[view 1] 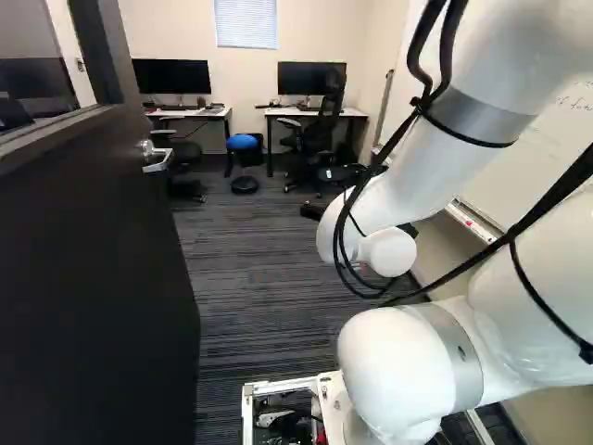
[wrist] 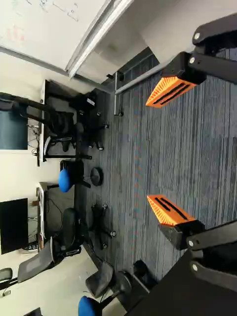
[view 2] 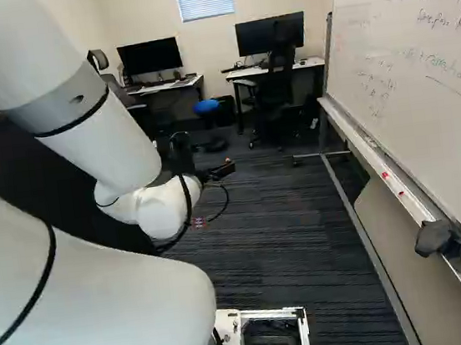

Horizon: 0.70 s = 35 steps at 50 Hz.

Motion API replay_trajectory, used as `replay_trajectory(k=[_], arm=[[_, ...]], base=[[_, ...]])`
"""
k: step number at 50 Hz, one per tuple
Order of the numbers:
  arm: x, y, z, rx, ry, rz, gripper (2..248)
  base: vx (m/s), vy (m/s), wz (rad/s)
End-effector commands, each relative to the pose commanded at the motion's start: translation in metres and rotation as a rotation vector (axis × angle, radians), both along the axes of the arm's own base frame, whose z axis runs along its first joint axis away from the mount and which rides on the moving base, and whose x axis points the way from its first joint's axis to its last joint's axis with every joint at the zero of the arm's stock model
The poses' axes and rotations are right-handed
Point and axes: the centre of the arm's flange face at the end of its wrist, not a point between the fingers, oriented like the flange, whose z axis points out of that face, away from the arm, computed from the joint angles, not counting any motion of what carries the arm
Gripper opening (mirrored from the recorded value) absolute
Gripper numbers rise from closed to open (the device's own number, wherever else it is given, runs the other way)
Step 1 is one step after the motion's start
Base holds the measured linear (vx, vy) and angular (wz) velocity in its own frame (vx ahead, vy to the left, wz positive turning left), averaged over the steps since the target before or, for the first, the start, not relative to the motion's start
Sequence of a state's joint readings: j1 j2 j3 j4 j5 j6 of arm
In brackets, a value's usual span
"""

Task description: Open the door and move inside

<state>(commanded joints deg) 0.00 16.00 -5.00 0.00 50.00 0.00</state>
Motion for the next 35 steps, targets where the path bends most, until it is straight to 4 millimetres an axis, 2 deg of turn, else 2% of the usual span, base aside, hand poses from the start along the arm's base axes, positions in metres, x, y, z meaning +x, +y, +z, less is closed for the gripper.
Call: replay_trajectory(k=[35], arm=[[0.0000,0.0000,0.0000,0.000,0.000,0.000,247]], base=[[0.220,-0.003,-0.025]])
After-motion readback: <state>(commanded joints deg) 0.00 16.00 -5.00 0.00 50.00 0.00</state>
